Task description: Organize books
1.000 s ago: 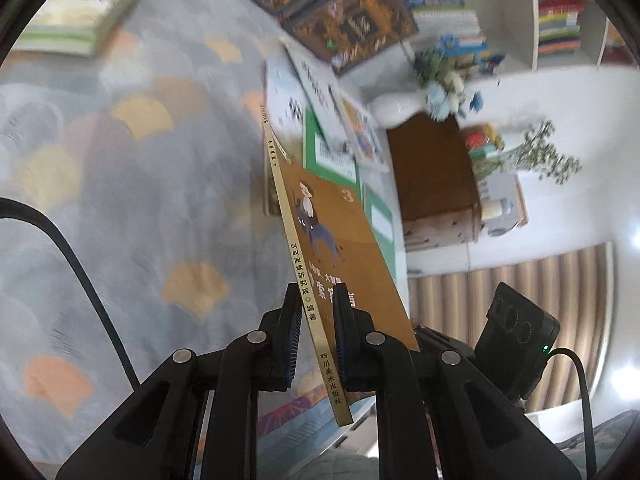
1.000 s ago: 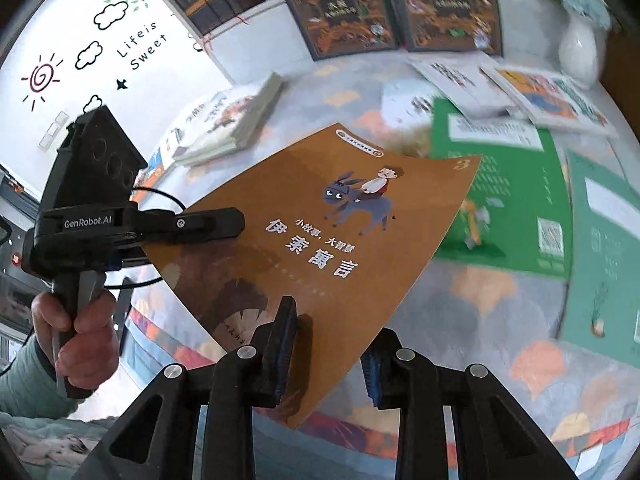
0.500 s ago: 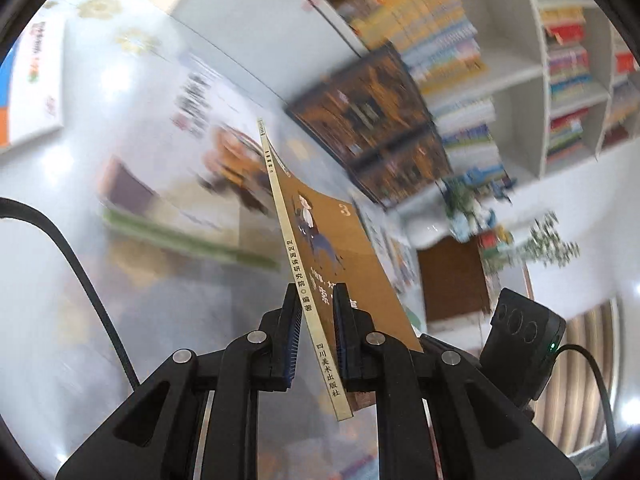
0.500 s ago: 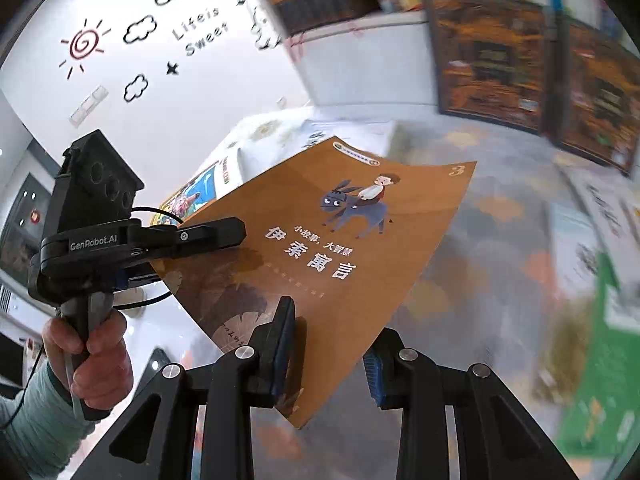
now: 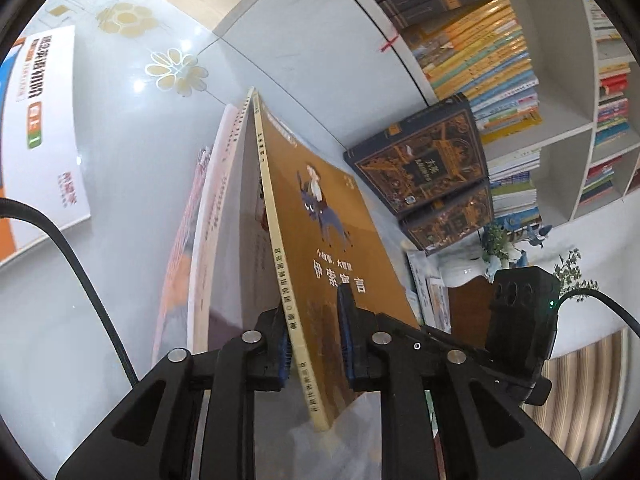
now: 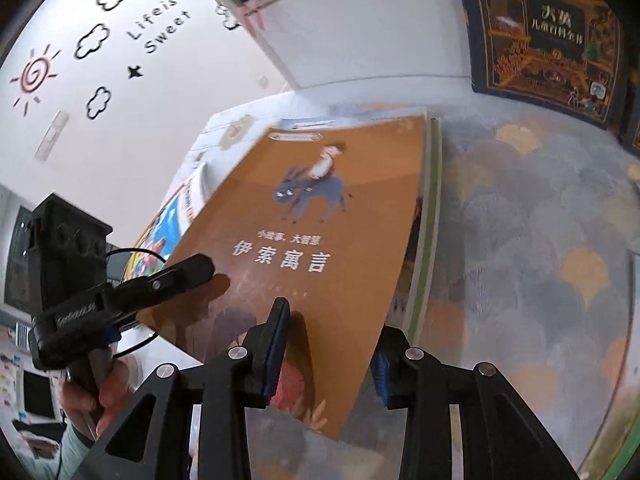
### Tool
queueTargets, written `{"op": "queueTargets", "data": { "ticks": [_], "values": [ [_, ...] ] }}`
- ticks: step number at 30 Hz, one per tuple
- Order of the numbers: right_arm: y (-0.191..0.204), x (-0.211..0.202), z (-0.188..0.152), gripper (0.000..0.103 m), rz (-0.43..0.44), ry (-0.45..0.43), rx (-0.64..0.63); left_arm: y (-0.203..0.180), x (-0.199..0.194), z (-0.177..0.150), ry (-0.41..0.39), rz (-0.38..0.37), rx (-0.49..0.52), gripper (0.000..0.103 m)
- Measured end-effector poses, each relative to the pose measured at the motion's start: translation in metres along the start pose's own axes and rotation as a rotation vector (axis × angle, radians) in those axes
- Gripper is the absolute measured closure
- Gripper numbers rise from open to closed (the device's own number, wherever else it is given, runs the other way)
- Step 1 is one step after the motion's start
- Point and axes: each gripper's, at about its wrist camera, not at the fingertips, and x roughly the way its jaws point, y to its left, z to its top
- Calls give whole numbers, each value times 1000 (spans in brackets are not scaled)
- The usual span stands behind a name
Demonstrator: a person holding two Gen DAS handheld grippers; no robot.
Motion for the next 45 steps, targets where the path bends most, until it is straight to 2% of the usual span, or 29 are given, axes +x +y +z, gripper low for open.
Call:
{"op": "queueTargets", "data": {
  "ticks": [9, 12, 14, 19, 23, 27, 32, 34, 36, 45],
  "values": [
    [-1, 12, 4, 67, -5, 5, 32, 12, 9, 14, -7, 31, -11, 87],
    [-3, 10, 1, 65, -1, 0, 42, 17, 3, 8, -12, 42, -29, 80],
    [-4, 8, 0, 65, -5, 4, 42, 20, -1, 4, -16, 45, -39, 80],
    [-4, 3, -4, 63, -31, 24, 41, 15, -13, -9, -44, 144, -14, 80],
    [-9, -7, -15, 62, -43, 28, 61, -2, -22, -22, -58, 256, 57, 80],
    [-13, -25, -32, 62, -25, 14, 88, -21, -29, -34, -66, 262, 107, 77],
    [-11, -54, -54, 62, -43, -26, 90, -52, -30, -48, -65, 266, 174, 77],
    [-13, -67, -65, 58, -51, -48, 96, -64, -30, -55, -59, 261, 198, 77],
    [-15, -78, -74, 50, -57, -69, 100, -77, -29, -63, -50, 255, 233, 77],
    [-42, -127, -126, 47, -119, -145, 134, -127, -12, -105, -3, 251, 301, 77]
  ]
}}
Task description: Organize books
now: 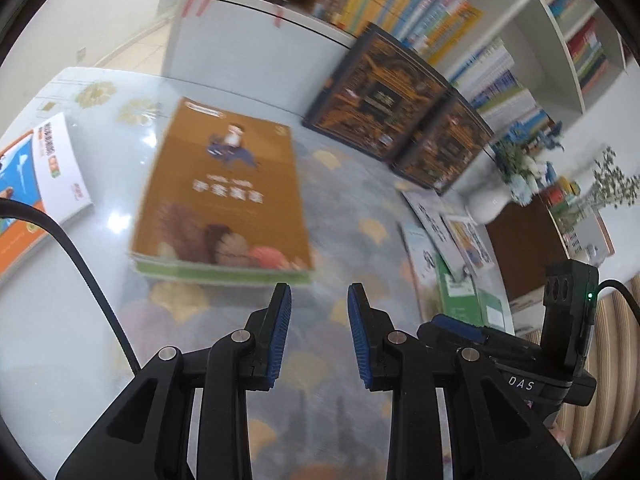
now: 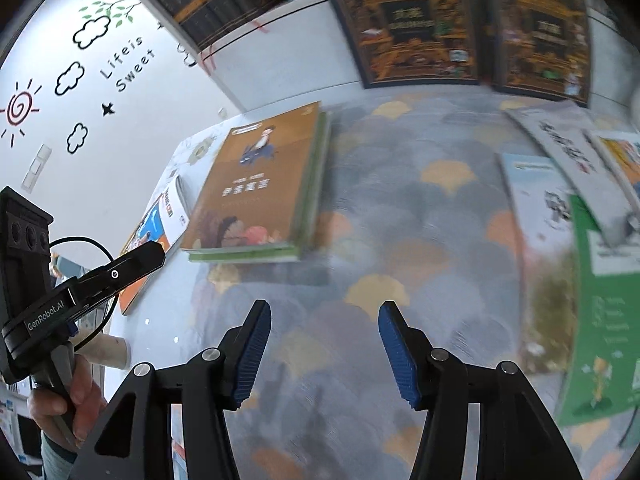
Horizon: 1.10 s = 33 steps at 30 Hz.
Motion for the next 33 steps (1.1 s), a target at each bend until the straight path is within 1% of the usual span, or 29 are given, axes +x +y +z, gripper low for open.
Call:
{"op": "queueTargets", "data": {
  "ticks": [3, 8, 12, 19, 23, 26, 30, 31, 33],
  "values": [
    [-25, -16, -18, 47, -6, -7, 40, -26, 8, -10, 39, 0, 30, 77],
    [-79, -26, -60, 46, -7, 50, 151, -80, 35, -33, 130, -28, 94, 76],
    [-130, -42, -95, 46, -15, 80, 257, -120, 58, -53, 189, -50, 116, 76],
    [-219, -87, -134, 46, -59, 54, 408, -201, 105, -89, 307, -88, 192, 76],
    [-262, -107, -142, 46, -71, 33, 479, -234, 125, -105, 352, -96, 227, 76],
    [-285, -118, -139, 46, -76, 14, 505, -256, 138, -108, 366, -94, 255, 76],
    [-306, -129, -129, 46, -78, -3, 494, -278, 152, -94, 358, -64, 296, 75],
    [-309, -128, -124, 46, -78, -6, 491, -283, 157, -88, 355, -56, 308, 71],
    [-318, -129, -113, 46, -80, -18, 483, -293, 166, -72, 336, -54, 327, 68]
  ]
}}
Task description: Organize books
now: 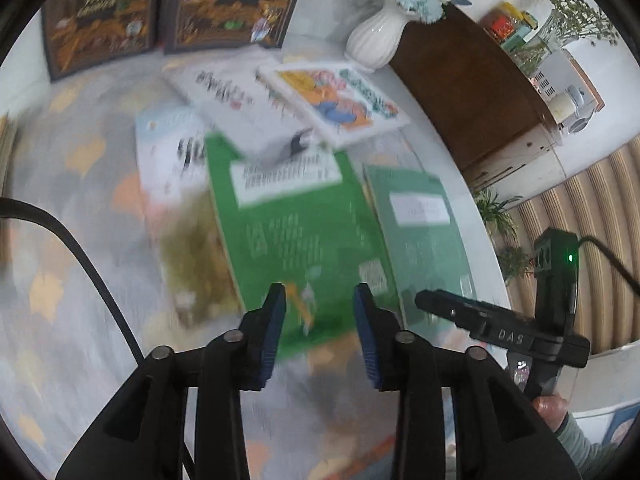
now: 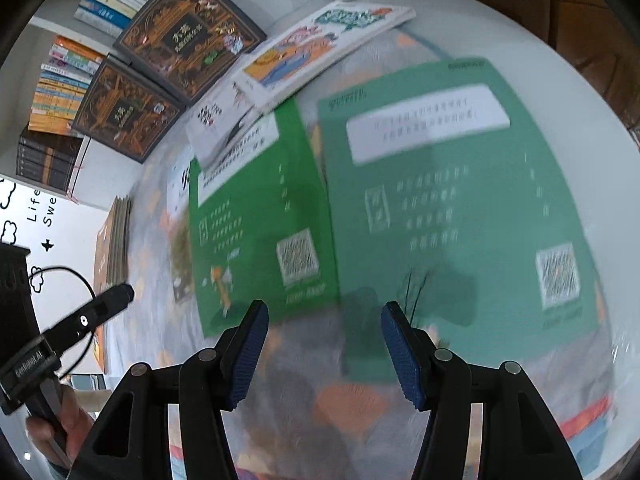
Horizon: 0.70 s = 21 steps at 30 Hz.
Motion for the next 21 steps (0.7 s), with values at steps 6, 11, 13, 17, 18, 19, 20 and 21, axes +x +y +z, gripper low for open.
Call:
{"op": "queueTargets", "data": {
  "ticks": [6, 11, 13, 17, 18, 19, 20, 21],
  "values": [
    [3, 6, 57, 46, 13, -54, 9, 2, 18, 79, -75, 0, 28, 37],
    [1, 21, 106, 46, 25, -67, 45, 9, 60, 148, -70, -25, 52, 37],
    [-3, 29, 123, 46, 41, -64, 76, 15, 80, 171, -68, -18, 49, 37],
    [-14, 48, 155, 46, 33, -64, 131, 33, 116, 208, -69, -33, 10, 37],
    [-18, 53, 161, 46, 37, -67, 148, 38, 124, 215, -71, -29, 2, 37],
    [-21, 56, 167, 46, 40, -73, 162, 43, 133, 223, -71, -20, -7, 37],
    [-23, 59, 172, 46, 43, -84, 172, 47, 140, 230, -73, -21, -16, 37],
    [-24, 60, 176, 46, 44, -97, 174, 51, 147, 236, -77, -25, -25, 37]
  ]
}}
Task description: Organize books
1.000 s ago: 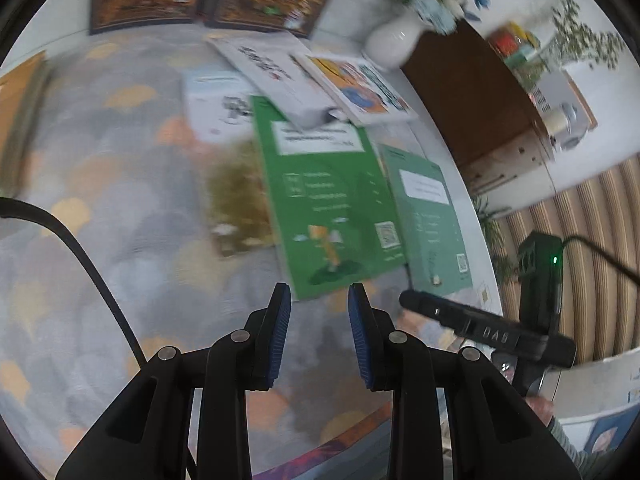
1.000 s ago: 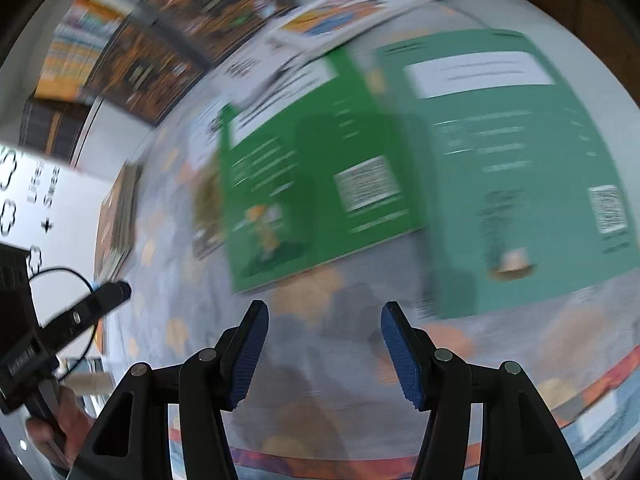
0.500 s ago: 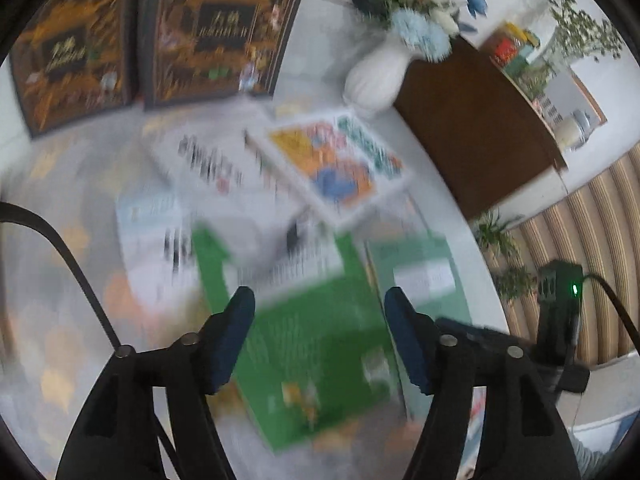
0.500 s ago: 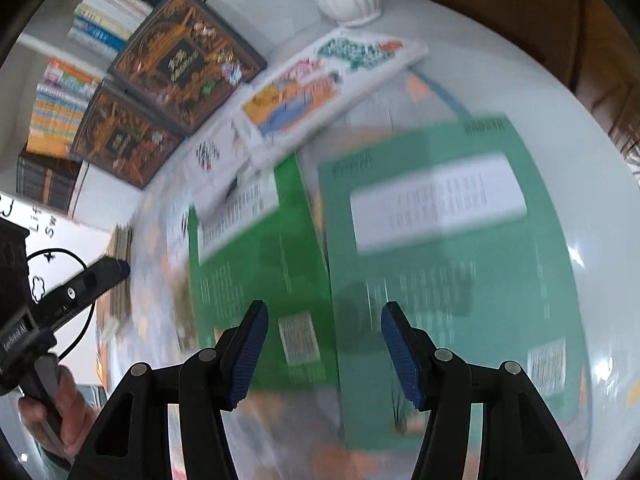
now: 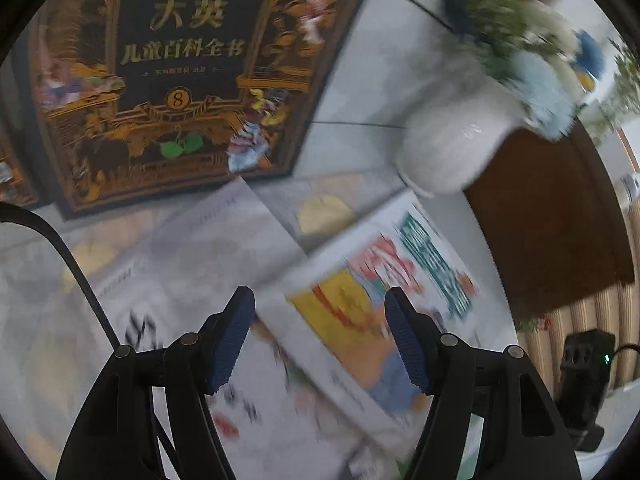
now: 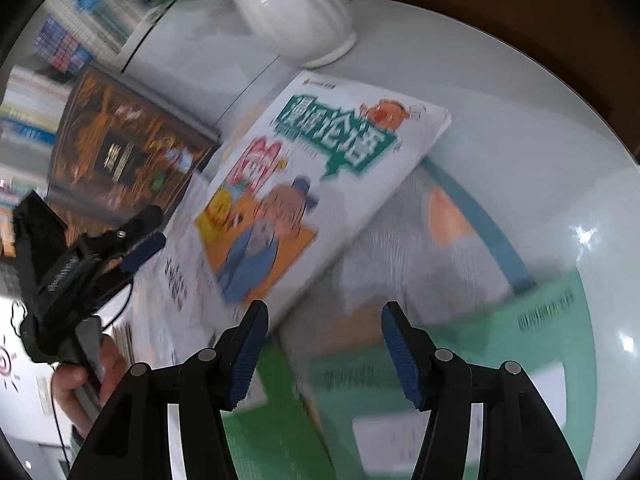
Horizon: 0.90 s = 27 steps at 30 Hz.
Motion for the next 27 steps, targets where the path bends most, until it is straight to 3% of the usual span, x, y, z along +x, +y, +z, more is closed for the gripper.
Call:
{"op": "queueTargets", "data": {
  "ticks": [6, 12, 15, 20, 23, 27],
  "values": [
    [10, 8, 12, 46, -19, -57, -26, 8, 30, 14, 53, -42, -4, 37],
    [17, 12, 17, 44, -34, -50, -69, -15, 30, -2, 92, -89, 74, 37],
    [17, 7, 16, 44, -43, -35, -95, -24, 19, -26, 108, -118, 80, 37],
    [30, -16, 3, 44, -55, -26, -203, -24, -17, -79, 109, -200, 3, 37],
    [48, -28, -19, 44, -101, 0, -315, -18, -45, -115, 103, -267, -88, 37],
    [57, -37, -60, 44, -101, 66, -385, -14, -86, -164, 71, -254, -138, 37]
  ]
}}
